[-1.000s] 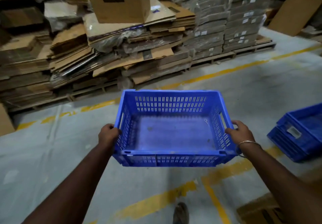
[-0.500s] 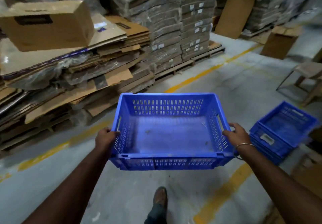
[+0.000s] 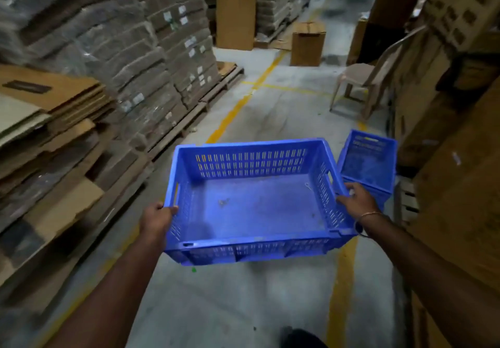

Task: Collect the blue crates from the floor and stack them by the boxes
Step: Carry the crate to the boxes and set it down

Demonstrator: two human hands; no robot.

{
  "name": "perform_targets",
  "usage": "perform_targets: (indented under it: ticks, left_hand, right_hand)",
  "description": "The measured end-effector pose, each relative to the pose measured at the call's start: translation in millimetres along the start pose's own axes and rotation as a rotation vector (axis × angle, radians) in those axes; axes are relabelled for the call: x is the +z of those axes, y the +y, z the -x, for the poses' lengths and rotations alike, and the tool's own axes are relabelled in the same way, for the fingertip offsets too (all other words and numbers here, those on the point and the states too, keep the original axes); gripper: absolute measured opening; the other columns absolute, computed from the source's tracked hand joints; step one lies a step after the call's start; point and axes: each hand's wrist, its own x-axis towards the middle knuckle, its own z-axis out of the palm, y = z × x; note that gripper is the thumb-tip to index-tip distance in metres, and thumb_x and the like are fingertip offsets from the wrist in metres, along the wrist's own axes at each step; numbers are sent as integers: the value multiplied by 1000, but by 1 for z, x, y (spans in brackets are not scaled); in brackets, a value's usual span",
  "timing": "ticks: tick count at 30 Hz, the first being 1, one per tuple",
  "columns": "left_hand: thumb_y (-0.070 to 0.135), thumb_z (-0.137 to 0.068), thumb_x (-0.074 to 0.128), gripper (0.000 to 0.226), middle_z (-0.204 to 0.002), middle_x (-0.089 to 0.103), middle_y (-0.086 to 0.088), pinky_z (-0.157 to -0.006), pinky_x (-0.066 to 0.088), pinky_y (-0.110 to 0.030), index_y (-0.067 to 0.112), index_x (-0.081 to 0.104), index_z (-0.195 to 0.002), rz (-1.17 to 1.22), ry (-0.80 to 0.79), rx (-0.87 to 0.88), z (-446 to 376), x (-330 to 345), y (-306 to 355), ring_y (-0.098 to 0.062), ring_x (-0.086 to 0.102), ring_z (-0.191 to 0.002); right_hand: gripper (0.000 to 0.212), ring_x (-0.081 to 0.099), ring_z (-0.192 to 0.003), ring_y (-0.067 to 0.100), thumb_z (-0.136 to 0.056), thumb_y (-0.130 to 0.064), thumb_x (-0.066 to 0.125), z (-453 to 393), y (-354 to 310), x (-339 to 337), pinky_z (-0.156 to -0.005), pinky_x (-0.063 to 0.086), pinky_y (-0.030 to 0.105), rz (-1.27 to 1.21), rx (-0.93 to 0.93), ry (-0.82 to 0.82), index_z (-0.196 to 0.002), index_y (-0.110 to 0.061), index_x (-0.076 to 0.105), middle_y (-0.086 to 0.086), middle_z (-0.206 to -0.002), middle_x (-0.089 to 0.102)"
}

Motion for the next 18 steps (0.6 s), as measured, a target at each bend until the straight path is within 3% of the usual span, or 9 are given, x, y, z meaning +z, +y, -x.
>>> perform_targets:
  ticks: [7,11,14,18]
  left_hand:
    - [15,-71,78,19,-72,64,-19,-72,58,-62,7,61,-74,-81,-152,40,-109,132,82,-28,63,-66]
    - [26,-61,78,28,-80,69,-23,-68,60,-62,8,59,-74,-143,-203,57,-162,208,134,-35,68,-69]
    - [23,-66,77,25,-81,69,-23,-68,61,-60,9,57,-72,-178,-241,80,-198,261,173,-37,70,-71]
    - [26,-61,76,25,-78,69,-19,-71,61,-61,11,60,-71,-194,-302,76,-244,322,220,-38,70,-74]
  right_hand:
    - [35,63,-94,33,-78,-23,74,-122,10,-10,-86,52,44,-74,159,158,-107,-22,56,16,-109,64]
    - [34,56,-85,28,-81,-16,71,-182,-11,-22,-79,49,39,-117,222,223,-110,-17,54,14,-107,59]
    - [33,51,-81,26,-84,-14,67,-231,-21,-30,-74,40,31,-133,277,243,-112,-16,51,9,-97,51]
    - [36,60,-85,32,-78,-22,72,-285,-31,-30,-81,51,40,-152,356,316,-108,-17,52,12,-96,57]
